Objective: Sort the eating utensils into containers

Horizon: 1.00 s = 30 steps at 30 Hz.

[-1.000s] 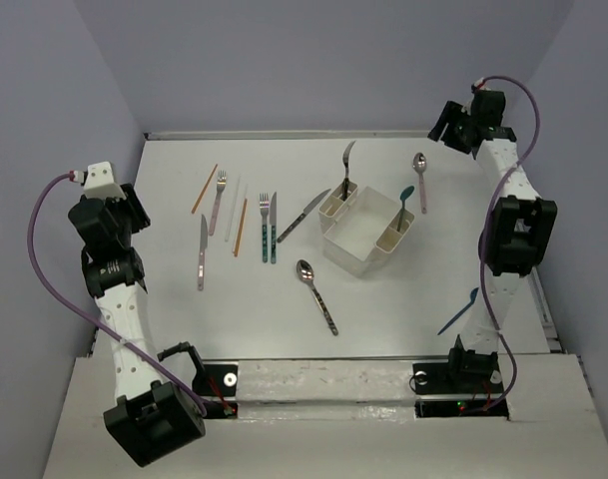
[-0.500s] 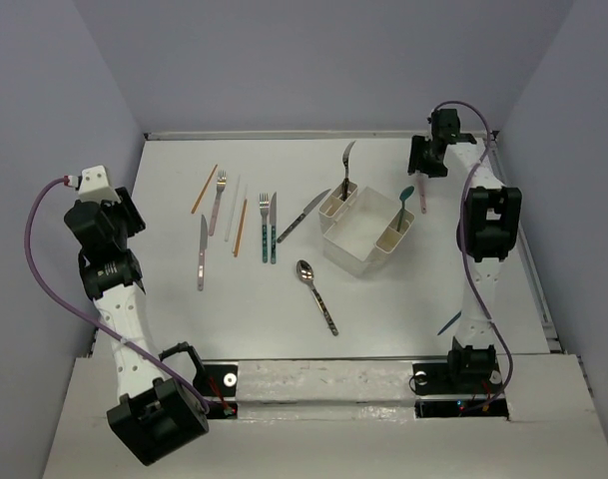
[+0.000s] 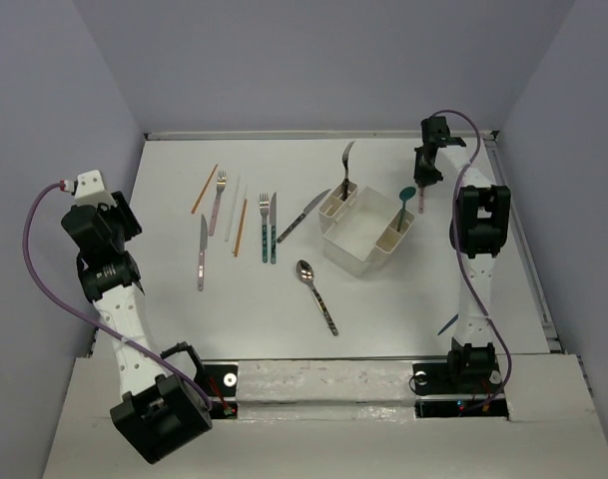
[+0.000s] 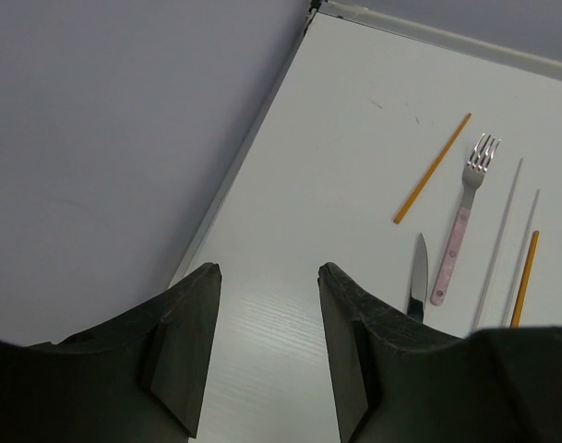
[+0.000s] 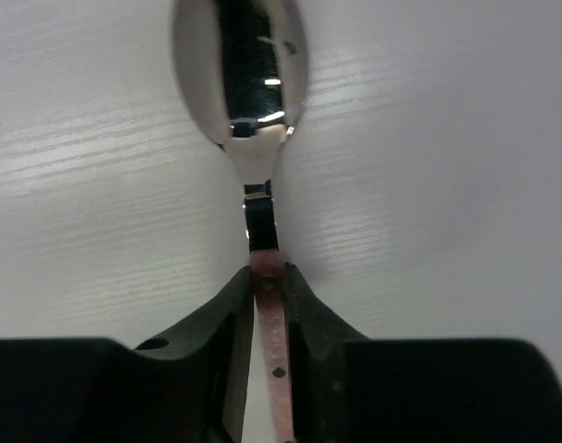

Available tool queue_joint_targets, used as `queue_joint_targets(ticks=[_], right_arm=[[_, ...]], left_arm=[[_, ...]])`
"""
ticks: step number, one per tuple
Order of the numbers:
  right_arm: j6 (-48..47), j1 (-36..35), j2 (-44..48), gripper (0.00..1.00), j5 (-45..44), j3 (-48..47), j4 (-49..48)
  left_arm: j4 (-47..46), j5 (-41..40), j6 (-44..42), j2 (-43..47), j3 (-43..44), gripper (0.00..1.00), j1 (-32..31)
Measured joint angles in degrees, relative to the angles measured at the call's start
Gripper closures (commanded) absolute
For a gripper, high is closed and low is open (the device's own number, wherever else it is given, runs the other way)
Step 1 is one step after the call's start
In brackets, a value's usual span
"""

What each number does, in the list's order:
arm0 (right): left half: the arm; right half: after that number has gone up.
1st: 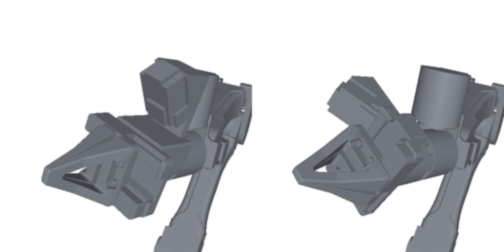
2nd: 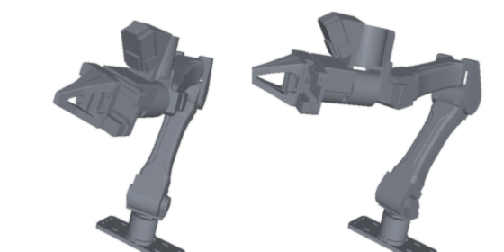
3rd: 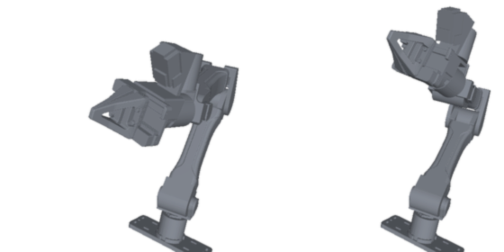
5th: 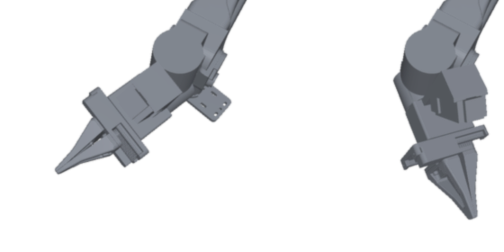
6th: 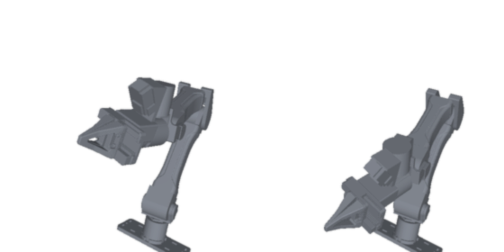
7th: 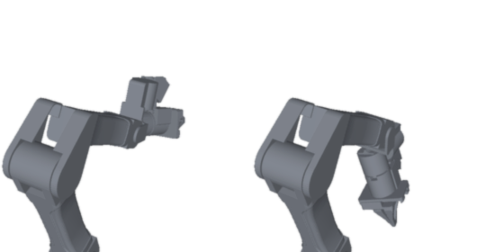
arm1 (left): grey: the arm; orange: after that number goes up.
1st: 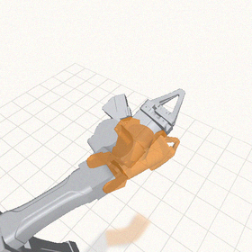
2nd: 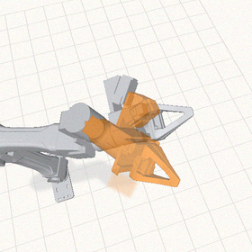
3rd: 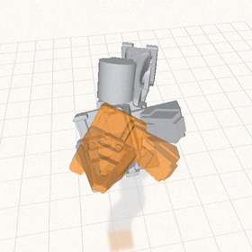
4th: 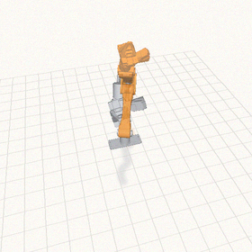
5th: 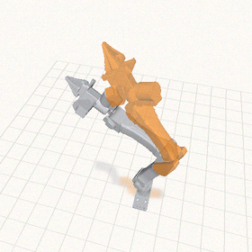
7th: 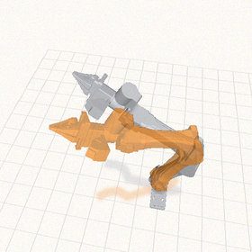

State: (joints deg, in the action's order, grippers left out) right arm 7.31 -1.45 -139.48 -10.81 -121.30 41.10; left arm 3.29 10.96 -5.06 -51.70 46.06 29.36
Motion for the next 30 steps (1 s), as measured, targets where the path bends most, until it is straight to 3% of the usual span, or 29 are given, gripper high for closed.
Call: queue_joint_targets(ticks=[9,14,18,21,25,30], right_arm=[[0.46,0.00,3.43,1.00,-1.09,4.31,-1.14],[0.11,0.04,22.34,1.00,-1.46,22.69,-11.54],[-0.37,0.04,49.51,1.00,0.35,41.22,-35.69],[-1.18,0.28,64.43,1.00,7.58,52.70,-56.63],[-1.22,-0.83,71.87,1.00,16.02,63.34,-73.70],[-0.39,-3.17,72.37,1.00,23.74,75.41,-79.17]], left_arm=[[0.00,-0.02,0.00,0.00,0.00,0.43,0.33],[-0.42,0.02,0.07,0.09,-0.46,0.43,0.35],[-0.55,0.22,0.52,0.17,-1.18,0.43,0.35],[-0.44,0.50,1.03,0.17,-1.53,0.43,0.35],[-0.50,0.87,1.51,0.17,-1.53,0.44,0.35],[-0.52,1.14,2.05,0.17,-1.53,0.44,0.35]])
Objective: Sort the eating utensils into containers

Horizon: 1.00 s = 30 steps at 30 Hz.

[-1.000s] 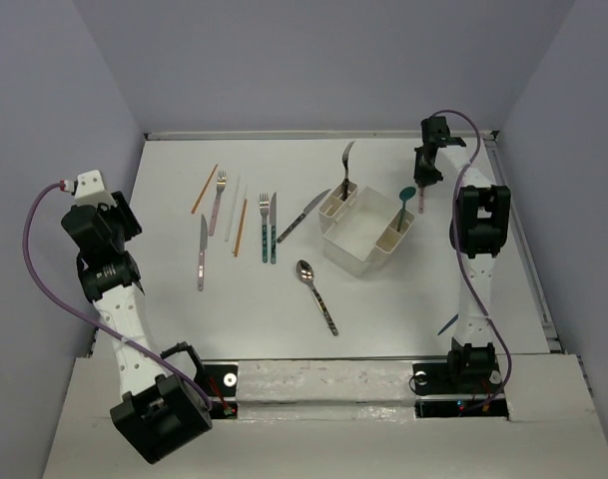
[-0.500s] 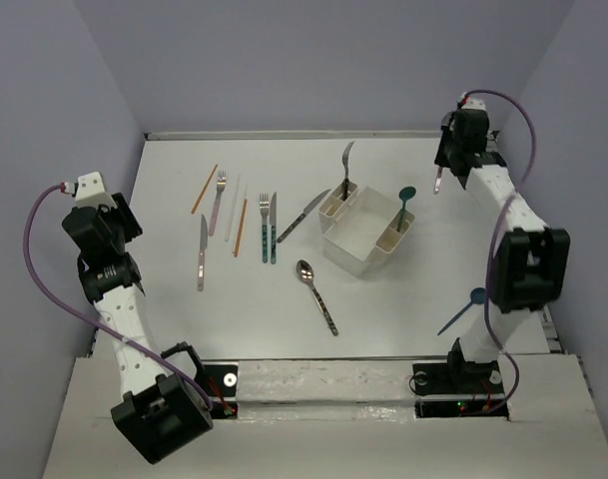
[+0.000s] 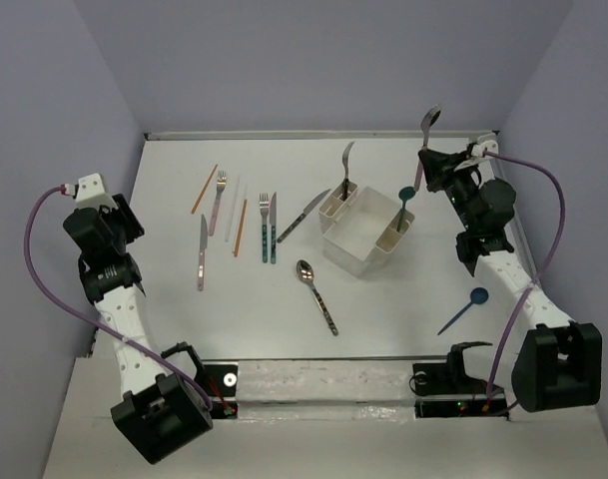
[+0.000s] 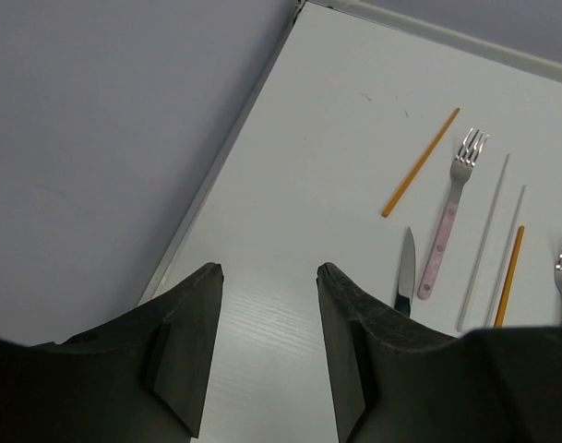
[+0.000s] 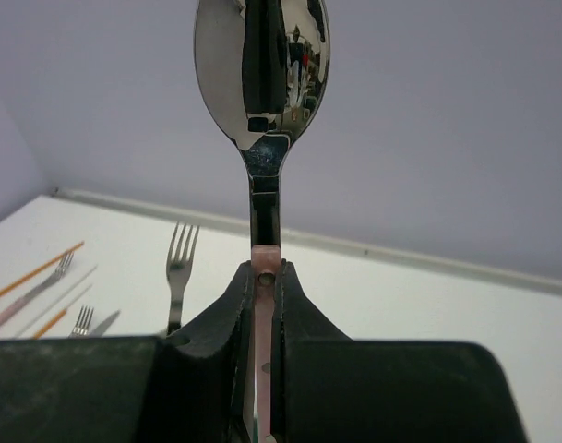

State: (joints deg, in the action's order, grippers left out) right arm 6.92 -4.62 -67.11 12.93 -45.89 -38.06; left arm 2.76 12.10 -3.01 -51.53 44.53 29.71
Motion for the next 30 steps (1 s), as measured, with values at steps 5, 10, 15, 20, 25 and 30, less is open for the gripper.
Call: queue_joint_targets(ticks=[5,10,15,20,25,30], right_arm=[[0.92,-1.29,2.51,1.00,5.20,7.56,-0.55],[1.07,-3.15,6.93,1.00,6.91,12.66,-4.50],[0.68,-3.39,7.87,1.00,6.99,14.99,-8.44],[0.15,-3.39,1.29,1.00,6.99,17.00,-14.12],[0.35,-3.39,-4.09,1.00,6.71,17.59,-16.94],[0.24,-3.39,-4.55,1.00,6.12,19.43,-20.26]], left_arm=[[-0.02,0.79,0.72,0.00,0.00,0.45,0.00],[0.00,1.33,1.07,0.00,0.00,0.45,0.00],[0.02,1.42,1.38,0.02,-0.04,0.45,0.00],[0.02,1.51,1.64,0.07,-0.07,0.45,0.00],[-0.02,1.70,1.62,1.01,-0.57,0.45,0.00],[0.22,1.70,1.60,1.64,-1.07,0.45,0.00]])
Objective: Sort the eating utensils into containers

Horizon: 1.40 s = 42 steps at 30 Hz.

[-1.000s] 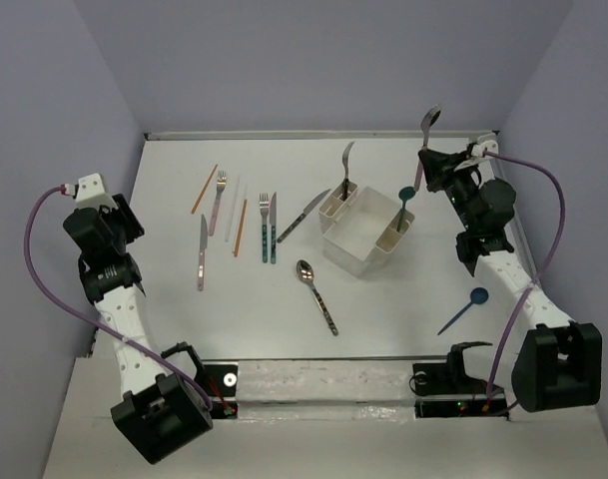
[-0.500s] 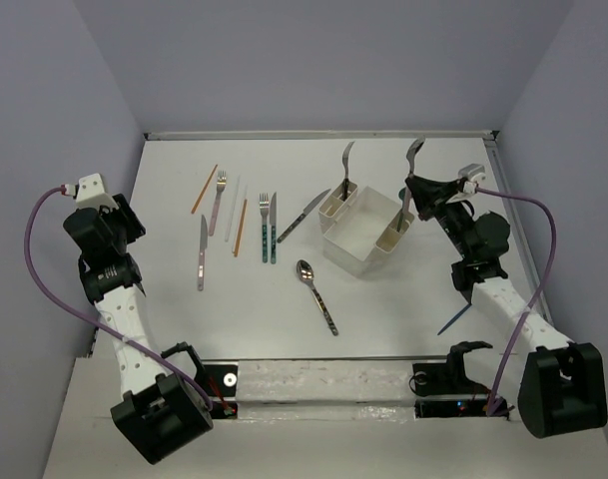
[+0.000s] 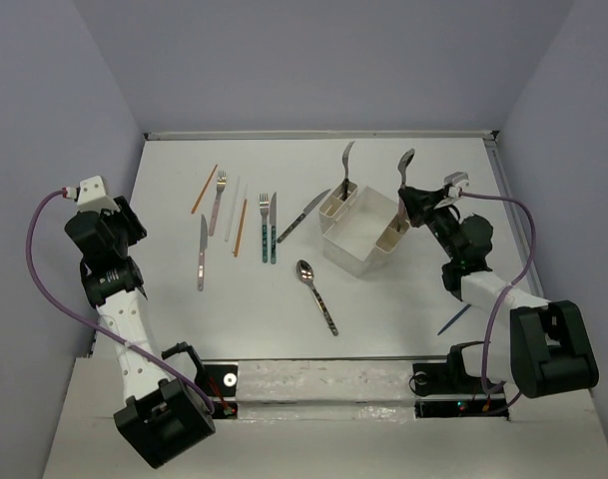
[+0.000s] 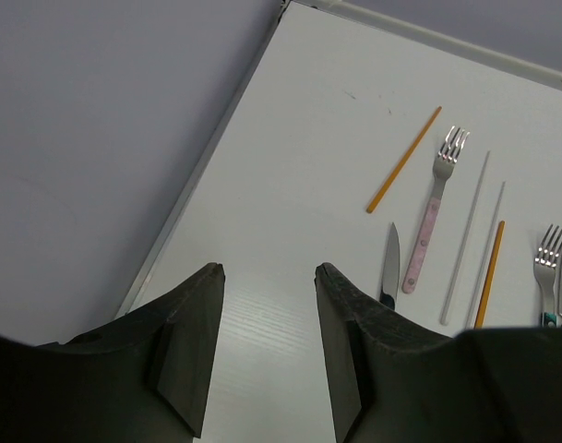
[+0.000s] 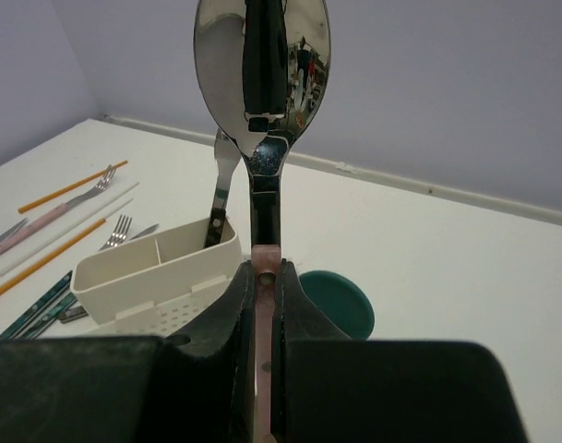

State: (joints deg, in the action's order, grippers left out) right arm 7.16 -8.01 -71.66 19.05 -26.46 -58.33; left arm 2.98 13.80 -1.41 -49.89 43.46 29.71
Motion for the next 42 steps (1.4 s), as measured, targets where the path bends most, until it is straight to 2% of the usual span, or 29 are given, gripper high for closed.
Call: queue_joint_targets(ticks=[4,5,6,8,16,22,26,29,32,35,37,38,42], right_arm=[[-0.07,0.00,-0.07,0.99,-0.09,3.41,-2.08],[0.13,0.00,-0.07,0.91,-0.17,4.35,-2.64],[0.20,0.00,-0.04,0.73,-0.20,5.03,-2.95],[0.96,0.00,-0.02,0.53,-0.22,6.34,-2.99],[1.40,0.00,5.90,0.44,0.00,3.58,1.90],[1.11,0.00,13.42,0.38,-4.04,-0.22,9.11],[0.52,0.04,14.05,0.33,-11.02,-12.28,26.82],[0.39,1.11,8.70,0.33,-16.94,-30.29,44.30],[4.42,8.52,-0.76,0.35,-16.85,-53.42,65.00],[8.81,18.32,-9.81,0.37,-12.98,-69.68,78.38],[11.98,24.39,-14.40,0.39,-9.03,-73.99,84.24],[13.77,27.10,-16.24,0.39,-7.93,-73.02,89.09],[15.54,27.91,-16.98,0.36,-12.39,-60.19,100.37]], left_arm=[[-0.02,0.00,0.00,0.02,0.00,0.44,0.00],[0.00,0.00,0.00,0.02,0.00,0.44,0.00],[-0.02,0.00,0.00,0.02,0.00,0.44,0.00],[-0.02,0.00,0.00,0.02,0.00,0.44,0.00],[-0.15,0.28,-0.02,0.02,-0.02,0.44,0.00],[-0.22,0.33,-0.22,-0.20,-0.28,0.44,0.00],[-0.52,0.59,-1.38,-2.21,-0.04,0.45,-0.02],[0.85,0.90,-2.91,-6.93,3.08,0.45,-0.11],[2.56,1.16,-6.51,-14.53,10.67,0.39,-0.90],[4.35,0.61,-10.69,-21.88,18.14,0.36,-3.19],[6.34,-0.72,-14.62,-26.82,23.69,0.35,-6.47],[6.86,-1.60,-15.76,-28.35,25.16,0.34,-7.85],[8.70,-3.06,-19.91,-37.09,32.17,0.34,-14.78]])
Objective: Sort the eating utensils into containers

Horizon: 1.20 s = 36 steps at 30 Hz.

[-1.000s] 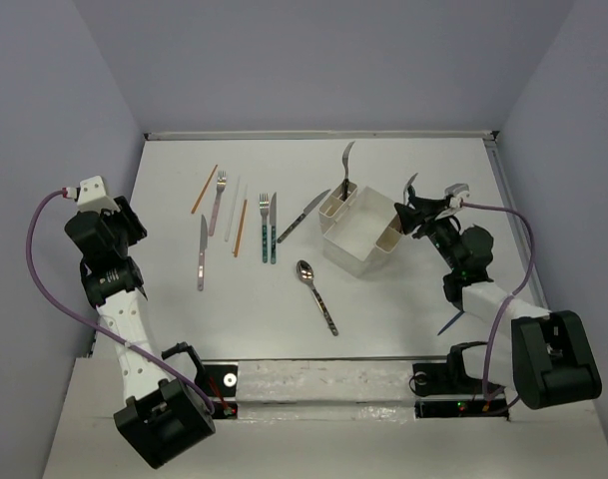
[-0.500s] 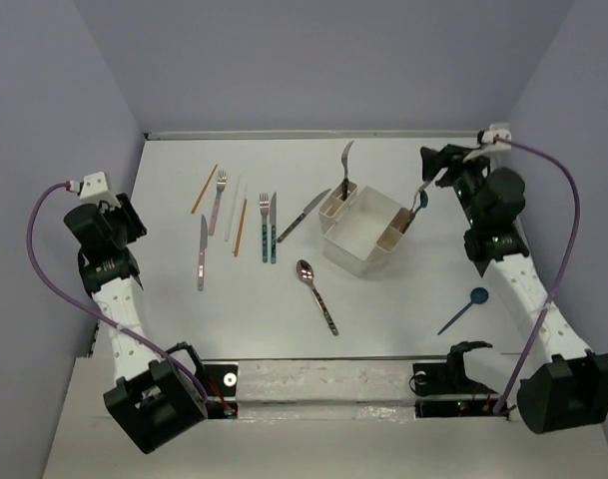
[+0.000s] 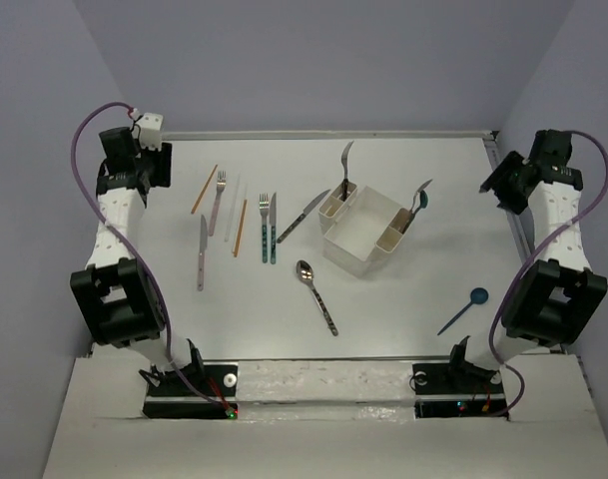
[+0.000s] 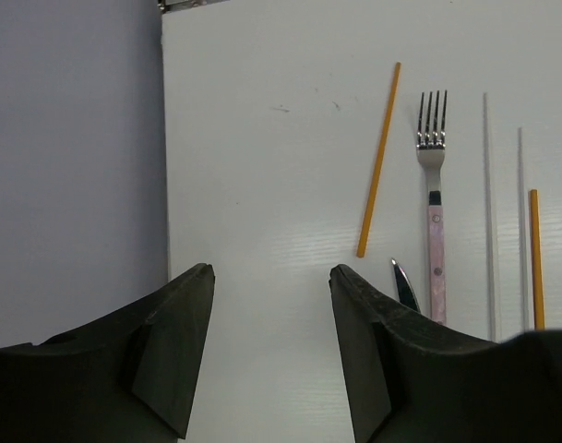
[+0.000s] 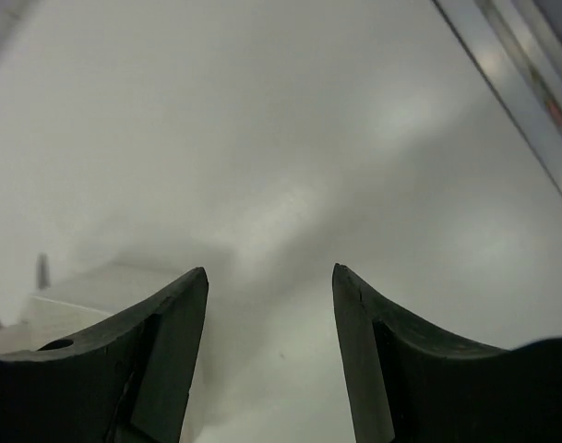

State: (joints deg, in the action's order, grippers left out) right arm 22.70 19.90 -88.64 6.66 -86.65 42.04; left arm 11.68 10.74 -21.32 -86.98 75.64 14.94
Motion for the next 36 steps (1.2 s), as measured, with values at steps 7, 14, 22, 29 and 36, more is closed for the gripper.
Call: queue_joint_targets(ticks=[7,14,22,29,36], right_arm=[[5.84,-0.85,2.82,0.37,-5.55,15.37,14.36],[14.08,-0.85,12.07,0.37,-10.84,26.84,17.59],[25.53,-0.85,13.60,0.38,-13.62,41.92,17.44],[28.09,-0.85,13.90,0.42,-16.98,44.78,14.49],[28.33,-0.83,9.77,0.59,-15.69,46.64,8.39]], left_arm=[[2.47,1.88,-1.33,-10.49,6.05,0.34,-1.55],[2.08,3.67,-3.23,-11.76,6.23,0.34,-0.92],[0.85,8.37,-3.28,-11.74,6.23,0.34,2.03],[0.17,10.88,-2.56,-11.72,6.23,0.34,4.52],[0.11,12.83,-1.31,-10.80,6.23,0.33,5.73]])
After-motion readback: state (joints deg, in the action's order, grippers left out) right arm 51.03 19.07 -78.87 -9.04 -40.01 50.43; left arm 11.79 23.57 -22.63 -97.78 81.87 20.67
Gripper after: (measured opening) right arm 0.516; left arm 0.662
